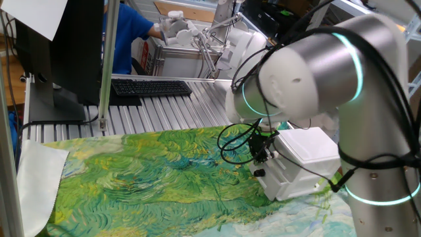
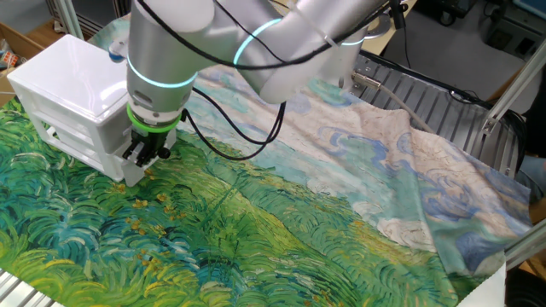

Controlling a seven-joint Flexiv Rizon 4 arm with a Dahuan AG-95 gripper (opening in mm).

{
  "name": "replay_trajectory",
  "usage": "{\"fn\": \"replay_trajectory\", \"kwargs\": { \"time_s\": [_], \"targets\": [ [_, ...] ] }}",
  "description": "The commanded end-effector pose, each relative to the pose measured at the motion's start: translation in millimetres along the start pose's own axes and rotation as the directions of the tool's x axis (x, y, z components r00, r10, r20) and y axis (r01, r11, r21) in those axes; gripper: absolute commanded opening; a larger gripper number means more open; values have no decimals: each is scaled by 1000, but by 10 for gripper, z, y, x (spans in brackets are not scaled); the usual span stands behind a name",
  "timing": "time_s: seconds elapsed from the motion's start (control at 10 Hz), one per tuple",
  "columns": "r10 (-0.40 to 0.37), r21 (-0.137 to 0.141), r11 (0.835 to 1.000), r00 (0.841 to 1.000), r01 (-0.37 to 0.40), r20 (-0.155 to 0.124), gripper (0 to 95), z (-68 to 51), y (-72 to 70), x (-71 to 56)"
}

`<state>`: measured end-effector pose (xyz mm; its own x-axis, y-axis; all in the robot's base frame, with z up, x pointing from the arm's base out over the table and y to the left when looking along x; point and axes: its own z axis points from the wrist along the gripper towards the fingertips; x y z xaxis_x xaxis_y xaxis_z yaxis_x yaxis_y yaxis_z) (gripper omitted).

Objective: Use the gripper to push and close the drawer

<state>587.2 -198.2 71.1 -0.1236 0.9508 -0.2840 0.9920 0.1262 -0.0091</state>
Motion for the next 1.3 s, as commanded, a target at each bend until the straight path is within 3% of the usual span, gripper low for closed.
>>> {"fn": "replay_trajectory", "kwargs": {
  "time_s": [0.1,0.8,1.3],
  "targets": [
    [-4,-5,1000,1000,4,0,0,81,32,-79],
    [-4,-10,1000,1000,4,17,0,140,35,-137],
    [19,-3,1000,1000,-19,-3,0,54,104,-110]
  ]
}}
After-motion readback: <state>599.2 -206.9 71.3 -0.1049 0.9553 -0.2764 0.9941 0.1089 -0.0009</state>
